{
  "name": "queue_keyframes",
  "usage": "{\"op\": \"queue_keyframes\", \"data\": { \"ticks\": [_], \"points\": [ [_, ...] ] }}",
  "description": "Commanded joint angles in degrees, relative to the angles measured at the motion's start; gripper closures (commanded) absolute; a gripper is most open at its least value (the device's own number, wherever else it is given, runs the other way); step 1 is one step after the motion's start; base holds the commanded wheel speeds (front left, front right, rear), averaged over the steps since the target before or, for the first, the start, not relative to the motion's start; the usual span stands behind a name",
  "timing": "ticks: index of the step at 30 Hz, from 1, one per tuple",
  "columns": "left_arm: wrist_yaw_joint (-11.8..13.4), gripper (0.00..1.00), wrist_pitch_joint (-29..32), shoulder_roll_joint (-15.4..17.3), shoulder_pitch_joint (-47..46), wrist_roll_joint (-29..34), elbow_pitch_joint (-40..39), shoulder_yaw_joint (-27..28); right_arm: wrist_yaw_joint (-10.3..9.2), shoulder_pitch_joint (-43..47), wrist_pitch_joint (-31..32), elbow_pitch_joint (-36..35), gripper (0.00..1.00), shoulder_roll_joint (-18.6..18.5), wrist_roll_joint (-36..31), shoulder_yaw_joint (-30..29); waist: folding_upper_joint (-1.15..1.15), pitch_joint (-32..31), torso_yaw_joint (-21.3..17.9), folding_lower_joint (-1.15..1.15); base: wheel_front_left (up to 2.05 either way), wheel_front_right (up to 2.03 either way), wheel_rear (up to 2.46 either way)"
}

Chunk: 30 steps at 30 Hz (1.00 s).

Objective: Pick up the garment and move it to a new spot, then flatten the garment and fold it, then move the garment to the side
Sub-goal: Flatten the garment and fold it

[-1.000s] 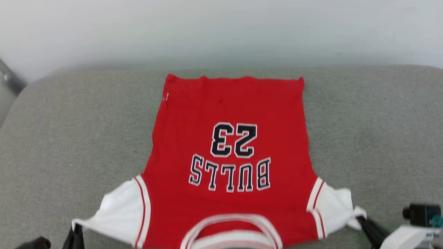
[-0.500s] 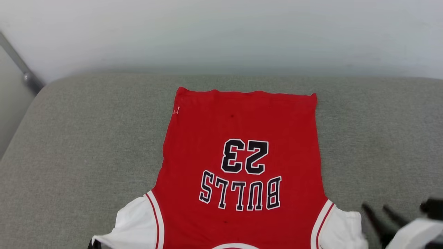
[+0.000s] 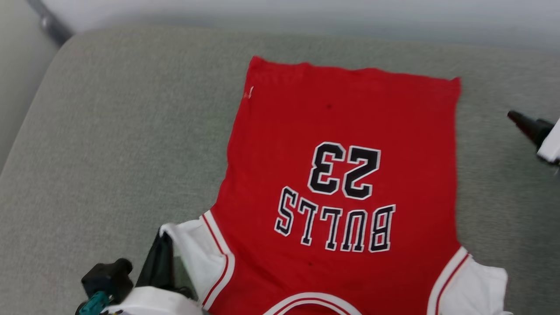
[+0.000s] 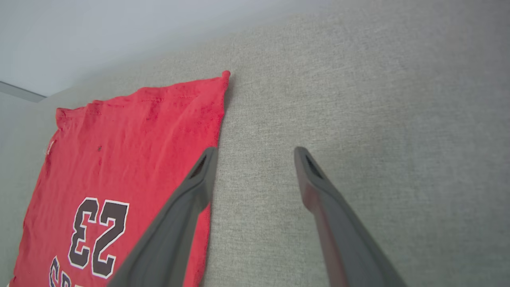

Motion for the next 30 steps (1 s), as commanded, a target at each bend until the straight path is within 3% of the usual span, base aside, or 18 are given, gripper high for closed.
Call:
{"op": "queue_keyframes", "data": {
  "ticks": [1,5,11,21,22,23,24,30],
  "points": [
    [-0.71,1.00,-1.02,-0.91,-2.43,0.95,-0.60,-1.07,-0.04,-5.53,3.37,2.47,0.00,-0.77,-1.56,-0.28,0.00,6.42,5.32,-0.01,0.00,0.00,0.00],
    [-1.56,1.00,-2.24,-2.74,-5.89,2.28,-1.13,-3.56,-0.03,-15.00,10.75,7.02,0.00,-1.07,-5.23,-1.22,0.00,10.87,7.74,-0.01,0.00,0.00,0.00],
    [-2.92,1.00,-3.55,-4.52,-9.33,3.39,-0.95,-5.89,-0.03,-24.22,17.01,10.59,0.00,-0.42,-11.59,-2.73,0.00,15.22,9.88,-0.01,0.00,0.00,0.00],
    [-4.09,1.00,-5.13,-5.79,-11.95,3.93,1.15,-7.07,-0.06,-25.61,25.23,15.94,0.00,2.35,-18.95,-6.47,0.00,18.65,10.91,-0.01,0.00,0.00,0.00],
    [-4.15,1.00,-5.33,-5.84,-12.12,3.87,1.43,-7.08,-0.07,-25.50,26.52,16.49,0.53,2.80,-19.70,-6.99,0.00,18.73,10.92,-0.01,0.00,0.00,0.00],
    [-4.24,1.00,-5.54,-5.91,-12.36,3.78,1.68,-7.05,-0.07,-25.25,27.30,16.71,0.71,3.30,-20.09,-7.40,0.00,18.76,10.95,-0.01,0.00,0.00,0.00],
    [-4.34,1.00,-5.59,-5.97,-12.56,3.67,1.90,-6.99,-0.07,-25.21,27.88,16.78,1.00,3.88,-20.37,-7.84,0.00,18.72,10.96,-0.01,0.00,0.00,0.00],
    [-4.73,1.00,-5.99,-5.97,-12.99,3.41,3.22,-6.68,-0.04,-26.15,28.02,14.58,1.00,4.71,-22.09,-8.10,0.00,17.76,10.69,-0.01,0.00,0.00,0.00]
  ]
}}
